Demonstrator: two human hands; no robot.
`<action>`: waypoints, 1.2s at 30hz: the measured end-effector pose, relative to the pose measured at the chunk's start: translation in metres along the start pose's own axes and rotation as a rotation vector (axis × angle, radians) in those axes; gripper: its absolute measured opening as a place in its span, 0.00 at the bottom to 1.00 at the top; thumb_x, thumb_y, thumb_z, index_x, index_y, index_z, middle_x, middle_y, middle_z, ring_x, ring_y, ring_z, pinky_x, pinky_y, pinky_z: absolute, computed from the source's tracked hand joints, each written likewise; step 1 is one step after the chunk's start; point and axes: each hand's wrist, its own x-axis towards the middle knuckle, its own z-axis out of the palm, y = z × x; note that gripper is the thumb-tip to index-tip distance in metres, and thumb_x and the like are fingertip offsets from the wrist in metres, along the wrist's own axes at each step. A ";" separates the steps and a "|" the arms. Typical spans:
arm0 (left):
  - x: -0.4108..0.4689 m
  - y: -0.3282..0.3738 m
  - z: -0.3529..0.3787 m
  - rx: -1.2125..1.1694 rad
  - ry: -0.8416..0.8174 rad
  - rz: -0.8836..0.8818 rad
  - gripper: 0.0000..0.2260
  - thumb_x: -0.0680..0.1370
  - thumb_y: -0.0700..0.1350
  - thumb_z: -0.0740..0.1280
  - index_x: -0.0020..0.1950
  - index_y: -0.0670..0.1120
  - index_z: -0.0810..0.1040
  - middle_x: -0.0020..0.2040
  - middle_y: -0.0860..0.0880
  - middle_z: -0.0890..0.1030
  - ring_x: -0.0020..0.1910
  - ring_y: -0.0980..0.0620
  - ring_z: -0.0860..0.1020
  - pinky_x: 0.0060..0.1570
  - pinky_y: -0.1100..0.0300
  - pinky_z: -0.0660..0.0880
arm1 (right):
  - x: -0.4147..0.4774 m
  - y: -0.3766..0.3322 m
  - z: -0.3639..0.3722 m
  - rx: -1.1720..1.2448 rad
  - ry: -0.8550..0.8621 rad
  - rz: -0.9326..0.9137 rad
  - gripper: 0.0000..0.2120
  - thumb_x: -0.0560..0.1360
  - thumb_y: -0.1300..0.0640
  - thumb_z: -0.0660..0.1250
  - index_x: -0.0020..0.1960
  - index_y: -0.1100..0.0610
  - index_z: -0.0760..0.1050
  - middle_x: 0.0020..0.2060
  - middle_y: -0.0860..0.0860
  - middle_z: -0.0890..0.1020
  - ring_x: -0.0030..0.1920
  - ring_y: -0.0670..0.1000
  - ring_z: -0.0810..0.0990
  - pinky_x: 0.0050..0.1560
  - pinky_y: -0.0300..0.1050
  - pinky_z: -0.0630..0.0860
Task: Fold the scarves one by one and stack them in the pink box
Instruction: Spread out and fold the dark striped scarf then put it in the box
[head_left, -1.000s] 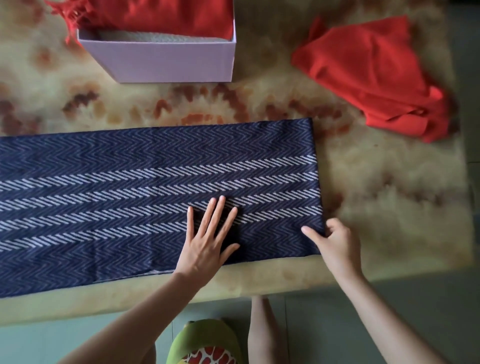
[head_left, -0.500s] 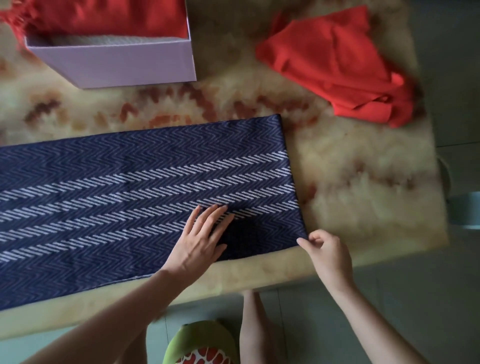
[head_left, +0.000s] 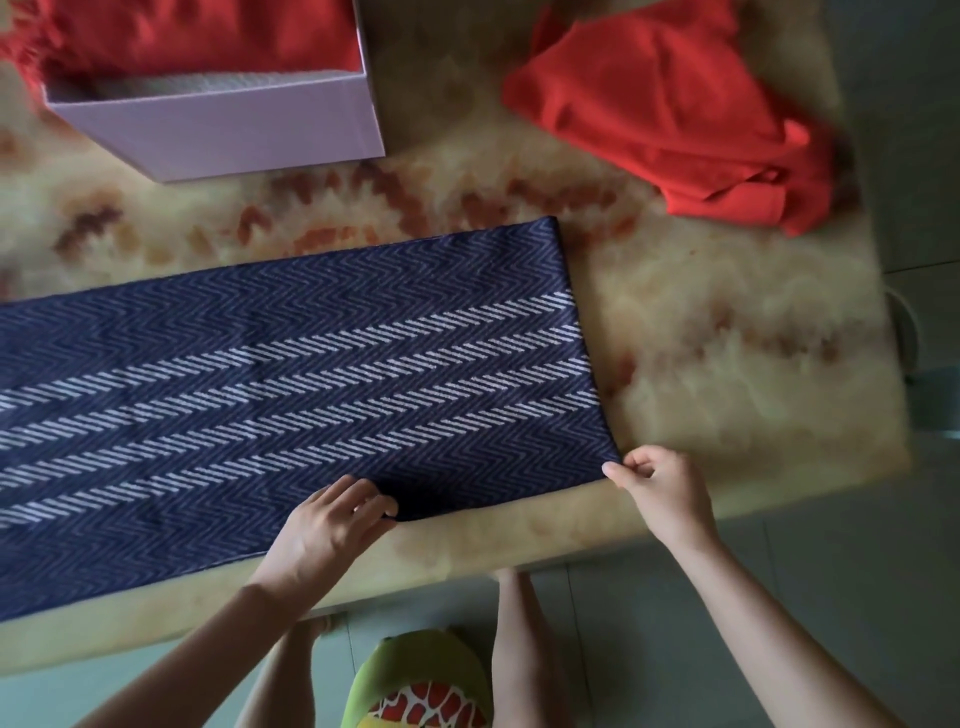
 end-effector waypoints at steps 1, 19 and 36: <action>0.000 -0.001 -0.001 -0.013 -0.010 -0.002 0.11 0.78 0.50 0.62 0.46 0.45 0.81 0.40 0.50 0.78 0.37 0.50 0.78 0.33 0.59 0.78 | 0.000 0.000 0.000 -0.002 0.001 -0.004 0.10 0.68 0.55 0.75 0.34 0.51 0.75 0.30 0.46 0.80 0.36 0.54 0.80 0.38 0.44 0.71; -0.007 -0.003 0.004 0.023 -0.088 0.086 0.12 0.74 0.37 0.58 0.57 0.44 0.71 0.48 0.48 0.73 0.43 0.50 0.75 0.31 0.58 0.78 | -0.001 -0.001 0.000 -0.063 0.018 -0.011 0.08 0.70 0.53 0.73 0.35 0.54 0.77 0.32 0.47 0.82 0.35 0.53 0.80 0.36 0.44 0.71; -0.020 -0.003 -0.011 -0.062 0.036 -0.117 0.06 0.76 0.39 0.62 0.49 0.43 0.78 0.42 0.50 0.77 0.39 0.51 0.75 0.36 0.59 0.76 | -0.002 0.002 0.005 -0.059 0.046 -0.014 0.08 0.70 0.53 0.74 0.37 0.54 0.77 0.33 0.50 0.82 0.37 0.55 0.80 0.37 0.45 0.71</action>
